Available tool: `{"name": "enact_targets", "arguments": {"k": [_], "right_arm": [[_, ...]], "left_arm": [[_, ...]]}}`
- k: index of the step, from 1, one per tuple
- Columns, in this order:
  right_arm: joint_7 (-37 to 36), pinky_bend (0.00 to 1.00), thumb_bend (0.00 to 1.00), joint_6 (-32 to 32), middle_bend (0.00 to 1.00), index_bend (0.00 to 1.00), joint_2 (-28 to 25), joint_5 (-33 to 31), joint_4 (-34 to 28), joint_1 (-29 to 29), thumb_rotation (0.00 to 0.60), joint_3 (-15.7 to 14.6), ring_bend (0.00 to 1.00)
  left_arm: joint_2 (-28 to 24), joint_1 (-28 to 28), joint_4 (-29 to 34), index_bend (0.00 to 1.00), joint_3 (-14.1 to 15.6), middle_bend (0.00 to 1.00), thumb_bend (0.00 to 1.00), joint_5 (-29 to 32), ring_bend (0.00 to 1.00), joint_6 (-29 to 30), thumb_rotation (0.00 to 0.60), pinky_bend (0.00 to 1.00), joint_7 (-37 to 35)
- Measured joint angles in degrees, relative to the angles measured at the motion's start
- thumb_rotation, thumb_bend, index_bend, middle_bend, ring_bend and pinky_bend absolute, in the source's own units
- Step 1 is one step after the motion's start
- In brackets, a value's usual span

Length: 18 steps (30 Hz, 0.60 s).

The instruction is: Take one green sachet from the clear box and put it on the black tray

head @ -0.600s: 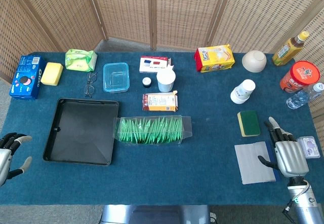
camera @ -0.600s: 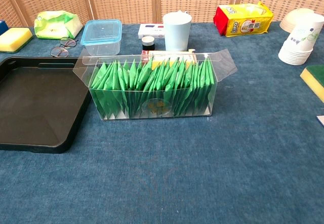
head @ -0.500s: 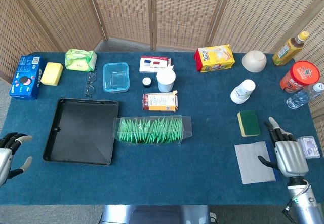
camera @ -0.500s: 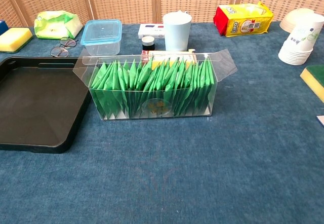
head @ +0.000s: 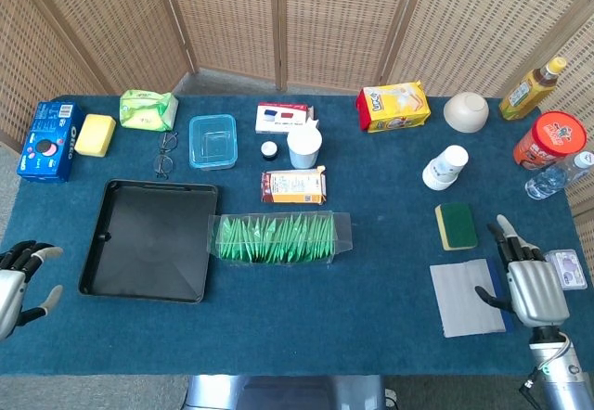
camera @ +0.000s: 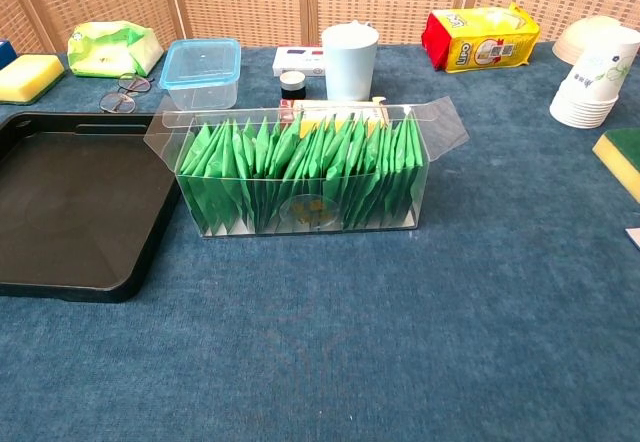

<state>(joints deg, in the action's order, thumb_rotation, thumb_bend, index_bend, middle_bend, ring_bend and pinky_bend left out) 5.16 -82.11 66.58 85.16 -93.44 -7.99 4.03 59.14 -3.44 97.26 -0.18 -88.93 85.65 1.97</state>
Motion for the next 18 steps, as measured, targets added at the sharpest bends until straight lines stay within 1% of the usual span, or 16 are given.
{"name": "enact_targets", "arguments": {"k": [9,18], "right_arm": [[1.3,0.28,0.19,0.8,0.03,0.0,0.8,-1.0,-0.5,-0.2,0.581,0.2,0.18],[4.3,0.28,0.19,0.8,0.03,0.0,0.8,-2.3,-2.7,-0.4,0.581,0.8,0.18]], "left_arm": [[-1.0,-2.8,0.3,0.27,-1.1,0.26,0.31,-1.2,0.17,-2.2,0.6,0.24,-1.3],[-1.1,-9.0,-0.1,0.25,-3.0,0.26,0.31,-3.5,0.17,-7.7,0.6,0.24,-1.9]]}}
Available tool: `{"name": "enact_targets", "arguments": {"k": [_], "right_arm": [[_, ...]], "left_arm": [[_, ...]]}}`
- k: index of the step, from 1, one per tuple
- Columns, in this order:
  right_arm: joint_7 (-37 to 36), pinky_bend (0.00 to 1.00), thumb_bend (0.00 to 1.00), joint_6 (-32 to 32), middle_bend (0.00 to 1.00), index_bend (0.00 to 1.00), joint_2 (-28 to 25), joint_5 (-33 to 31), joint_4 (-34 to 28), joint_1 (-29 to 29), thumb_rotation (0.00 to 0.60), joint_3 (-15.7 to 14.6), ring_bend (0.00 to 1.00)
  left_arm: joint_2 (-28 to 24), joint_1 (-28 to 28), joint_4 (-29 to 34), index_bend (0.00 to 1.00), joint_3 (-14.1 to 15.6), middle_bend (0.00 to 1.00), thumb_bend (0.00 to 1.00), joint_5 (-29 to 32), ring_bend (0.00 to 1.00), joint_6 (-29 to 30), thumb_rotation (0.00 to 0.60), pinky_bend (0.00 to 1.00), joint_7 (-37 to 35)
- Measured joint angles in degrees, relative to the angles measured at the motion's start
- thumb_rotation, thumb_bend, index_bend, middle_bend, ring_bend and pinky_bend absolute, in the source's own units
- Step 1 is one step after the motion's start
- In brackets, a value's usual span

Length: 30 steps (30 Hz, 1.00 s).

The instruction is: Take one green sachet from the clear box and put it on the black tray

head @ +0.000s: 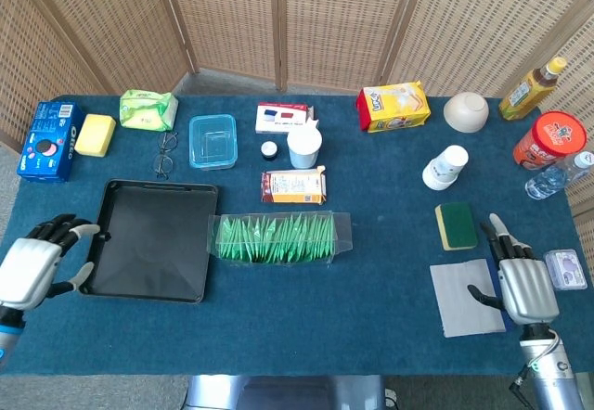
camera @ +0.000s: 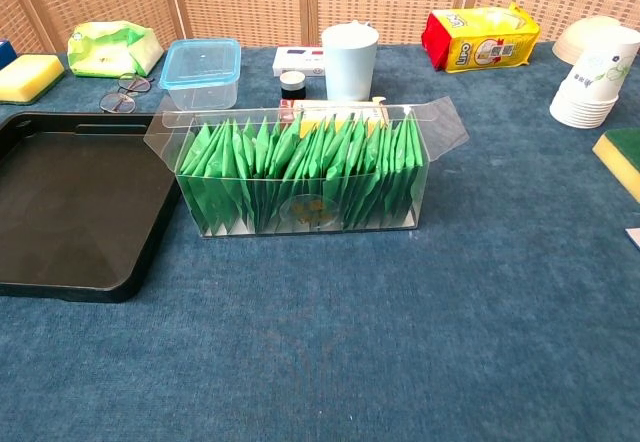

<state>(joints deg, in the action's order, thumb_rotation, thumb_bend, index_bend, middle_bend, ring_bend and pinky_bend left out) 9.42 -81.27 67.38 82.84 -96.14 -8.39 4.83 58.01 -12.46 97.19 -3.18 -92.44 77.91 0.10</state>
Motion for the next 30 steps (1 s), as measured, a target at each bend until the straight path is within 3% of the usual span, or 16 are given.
{"name": "enact_targets", "arguments": {"k": [16,30], "right_arm": [[-1.4,0.28,0.19,-2.0,0.03,0.0,-1.0,-0.2,0.0,1.7,0.581,-0.2,0.18],[-3.5,0.28,0.19,-2.1,0.03,0.0,-0.7,-0.5,1.4,2.2,0.582,-0.2,0.18]], "left_arm": [[4.4,-14.1,4.7,0.22,-2.3,0.21,0.31,-4.4,0.17,-15.2,0.6,0.24,6.8],[14.4,-21.9,4.8,0.21,-5.8,0.21,0.31,2.7,0.16,-22.9,0.581,0.24,18.7]]}}
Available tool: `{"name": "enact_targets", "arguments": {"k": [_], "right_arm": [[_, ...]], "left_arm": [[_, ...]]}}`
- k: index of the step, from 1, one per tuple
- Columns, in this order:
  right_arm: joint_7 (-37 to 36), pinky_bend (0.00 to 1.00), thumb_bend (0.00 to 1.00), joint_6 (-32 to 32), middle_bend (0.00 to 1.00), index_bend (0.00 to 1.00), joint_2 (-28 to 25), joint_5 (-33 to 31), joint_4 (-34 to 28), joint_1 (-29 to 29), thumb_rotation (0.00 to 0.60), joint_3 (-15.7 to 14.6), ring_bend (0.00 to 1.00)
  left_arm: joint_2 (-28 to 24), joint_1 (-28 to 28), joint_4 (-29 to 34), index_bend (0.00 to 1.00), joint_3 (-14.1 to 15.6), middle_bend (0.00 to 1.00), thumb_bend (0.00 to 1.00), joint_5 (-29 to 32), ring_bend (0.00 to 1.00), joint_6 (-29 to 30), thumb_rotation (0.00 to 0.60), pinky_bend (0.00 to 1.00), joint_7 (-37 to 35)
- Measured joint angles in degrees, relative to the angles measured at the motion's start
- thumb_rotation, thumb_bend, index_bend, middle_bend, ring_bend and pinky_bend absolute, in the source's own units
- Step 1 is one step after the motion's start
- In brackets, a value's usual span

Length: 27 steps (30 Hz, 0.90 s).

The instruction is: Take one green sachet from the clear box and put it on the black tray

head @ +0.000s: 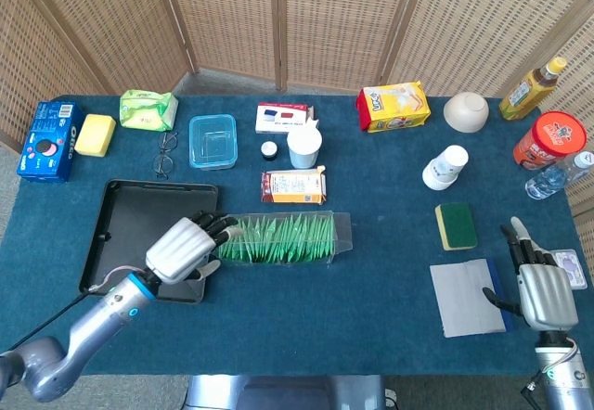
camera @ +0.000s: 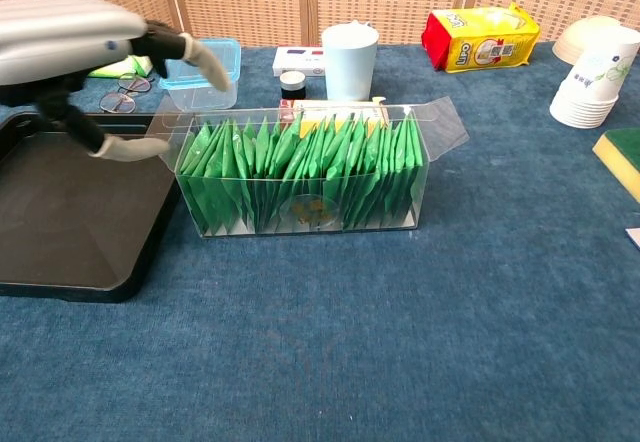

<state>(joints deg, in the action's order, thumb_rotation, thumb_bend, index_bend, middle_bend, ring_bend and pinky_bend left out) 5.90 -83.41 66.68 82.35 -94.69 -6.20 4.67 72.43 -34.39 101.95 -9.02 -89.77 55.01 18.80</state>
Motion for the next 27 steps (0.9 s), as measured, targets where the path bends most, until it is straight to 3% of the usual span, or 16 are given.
{"name": "enact_targets", "arguments": {"k": [10,14,22,27], "right_arm": [[-1.2,0.28,0.19,-0.1,0.03,0.0,0.3,-0.6,0.9,0.7,0.58,-0.3,0.18],[-1.4,0.28,0.19,0.1,0.03,0.0,0.4,-0.6,1.2,0.8,0.581,-0.3,0.18],[-1.8,0.28,0.19,0.8,0.03,0.0,0.8,-0.9,1.6,0.6,0.581,-0.2,0.18],[-2.0,0.28,0.19,0.9,0.03,0.0,1.1,-1.0,1.9,0.7,0.582,-0.2,0.18]], "left_arm": [[7.0,-4.7,-3.3,0.22,-2.8,0.21,0.31,6.8,0.16,-2.1,0.582,0.24,3.2],[8.5,-6.3,-4.6,0.26,-3.7,0.21,0.33,8.9,0.16,-3.0,0.578,0.24,3.6],[9.2,-9.6,-5.6,0.34,-5.5,0.2,0.47,13.4,0.16,-5.2,0.56,0.24,4.1],[8.9,-11.4,-6.0,0.34,-5.8,0.2,0.55,17.1,0.16,-6.9,0.514,0.24,5.0]]}}
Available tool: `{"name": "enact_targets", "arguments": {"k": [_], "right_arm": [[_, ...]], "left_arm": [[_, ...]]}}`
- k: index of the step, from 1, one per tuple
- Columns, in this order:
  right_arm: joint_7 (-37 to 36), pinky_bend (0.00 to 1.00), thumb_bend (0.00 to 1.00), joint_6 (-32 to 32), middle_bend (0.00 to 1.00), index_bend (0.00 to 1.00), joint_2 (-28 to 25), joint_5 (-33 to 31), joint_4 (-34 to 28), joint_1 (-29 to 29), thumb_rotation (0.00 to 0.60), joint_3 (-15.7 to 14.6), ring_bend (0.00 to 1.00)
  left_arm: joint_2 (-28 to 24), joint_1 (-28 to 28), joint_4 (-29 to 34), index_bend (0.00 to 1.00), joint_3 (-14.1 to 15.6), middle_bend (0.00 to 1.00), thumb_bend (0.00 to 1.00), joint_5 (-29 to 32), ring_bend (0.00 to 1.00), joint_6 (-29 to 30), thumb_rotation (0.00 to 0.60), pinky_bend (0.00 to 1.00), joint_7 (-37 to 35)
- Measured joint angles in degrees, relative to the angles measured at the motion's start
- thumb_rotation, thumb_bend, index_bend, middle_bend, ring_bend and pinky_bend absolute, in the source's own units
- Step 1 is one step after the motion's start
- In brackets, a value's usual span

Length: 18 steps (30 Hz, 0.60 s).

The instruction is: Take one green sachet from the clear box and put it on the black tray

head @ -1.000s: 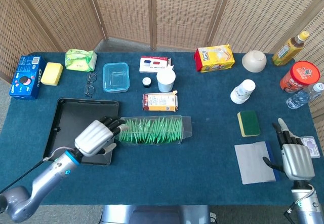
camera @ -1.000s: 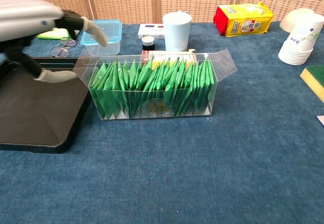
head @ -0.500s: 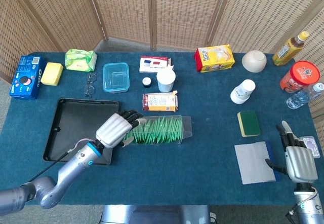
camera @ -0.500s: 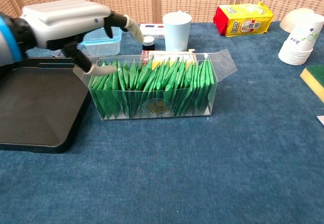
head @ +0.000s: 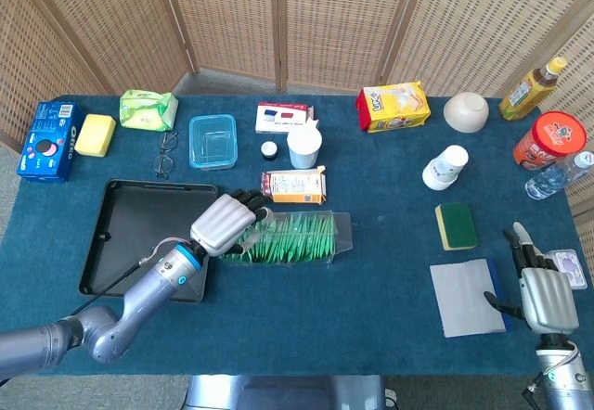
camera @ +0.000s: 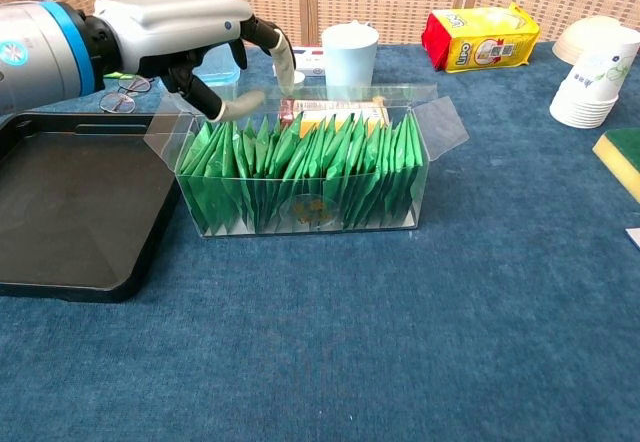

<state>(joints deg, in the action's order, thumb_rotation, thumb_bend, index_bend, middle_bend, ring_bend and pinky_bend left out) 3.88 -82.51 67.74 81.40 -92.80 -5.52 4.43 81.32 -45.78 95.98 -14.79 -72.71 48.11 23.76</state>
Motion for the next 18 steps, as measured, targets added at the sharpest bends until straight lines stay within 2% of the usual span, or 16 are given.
{"name": "enact_targets", "arguments": {"k": [10,18], "right_arm": [[-0.4,0.28,0.19,0.3,0.03,0.0,0.2,-0.2,0.1,0.1,0.58,0.1,0.18],[-0.7,0.28,0.19,0.8,0.03,0.0,0.3,-0.5,0.4,0.2,0.581,-0.1,0.18]], "left_arm": [[-0.3,-2.7,-0.5,0.42,-0.4,0.19,0.6,6.9,0.15,-0.9,0.501,0.24,1.2],[0.4,-4.2,-1.6,0.49,-1.0,0.19,0.59,8.6,0.15,0.8,0.486,0.24,0.7]]}}
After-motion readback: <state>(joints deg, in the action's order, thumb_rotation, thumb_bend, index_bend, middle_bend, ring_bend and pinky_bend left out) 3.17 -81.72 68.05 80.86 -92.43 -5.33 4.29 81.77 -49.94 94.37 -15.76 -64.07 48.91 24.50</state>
